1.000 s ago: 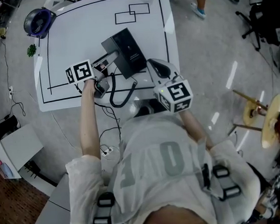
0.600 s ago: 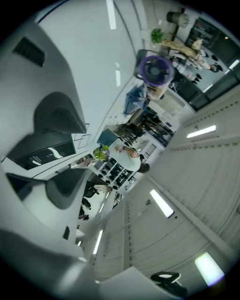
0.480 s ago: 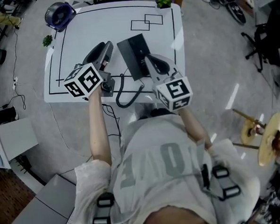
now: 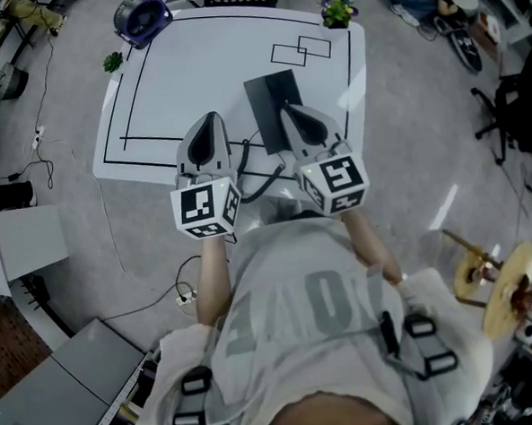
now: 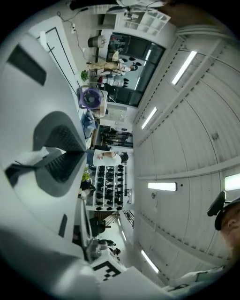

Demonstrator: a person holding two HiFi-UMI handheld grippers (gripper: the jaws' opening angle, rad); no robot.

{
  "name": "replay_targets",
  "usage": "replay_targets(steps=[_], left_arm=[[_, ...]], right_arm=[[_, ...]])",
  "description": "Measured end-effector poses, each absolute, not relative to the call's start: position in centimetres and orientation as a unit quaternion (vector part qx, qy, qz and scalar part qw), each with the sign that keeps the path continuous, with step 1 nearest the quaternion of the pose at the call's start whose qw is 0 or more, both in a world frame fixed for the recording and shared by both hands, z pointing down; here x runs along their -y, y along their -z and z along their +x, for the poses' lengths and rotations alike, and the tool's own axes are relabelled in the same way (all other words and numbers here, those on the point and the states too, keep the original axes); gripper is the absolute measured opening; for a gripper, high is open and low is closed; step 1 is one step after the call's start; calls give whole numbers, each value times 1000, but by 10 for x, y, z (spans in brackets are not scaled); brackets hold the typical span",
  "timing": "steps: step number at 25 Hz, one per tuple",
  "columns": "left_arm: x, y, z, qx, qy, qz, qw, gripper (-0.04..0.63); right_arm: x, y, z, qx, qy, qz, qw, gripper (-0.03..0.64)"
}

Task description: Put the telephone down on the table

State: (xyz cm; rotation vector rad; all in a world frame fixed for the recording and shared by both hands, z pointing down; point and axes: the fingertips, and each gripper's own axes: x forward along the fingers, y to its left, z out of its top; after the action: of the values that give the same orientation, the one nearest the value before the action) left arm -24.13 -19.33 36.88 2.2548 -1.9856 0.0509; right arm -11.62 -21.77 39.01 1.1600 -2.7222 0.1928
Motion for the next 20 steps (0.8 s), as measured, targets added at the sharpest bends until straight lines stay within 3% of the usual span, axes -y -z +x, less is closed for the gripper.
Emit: replay_targets(steps=[8, 20], left_arm=[[158, -433, -238, 690, -36, 709, 140, 6], [157, -417, -248, 702, -22, 701, 123, 6]], right_arm=[[211, -405, -115, 916, -66, 382, 104, 8], [212, -417, -106, 910, -87, 391, 110, 8]])
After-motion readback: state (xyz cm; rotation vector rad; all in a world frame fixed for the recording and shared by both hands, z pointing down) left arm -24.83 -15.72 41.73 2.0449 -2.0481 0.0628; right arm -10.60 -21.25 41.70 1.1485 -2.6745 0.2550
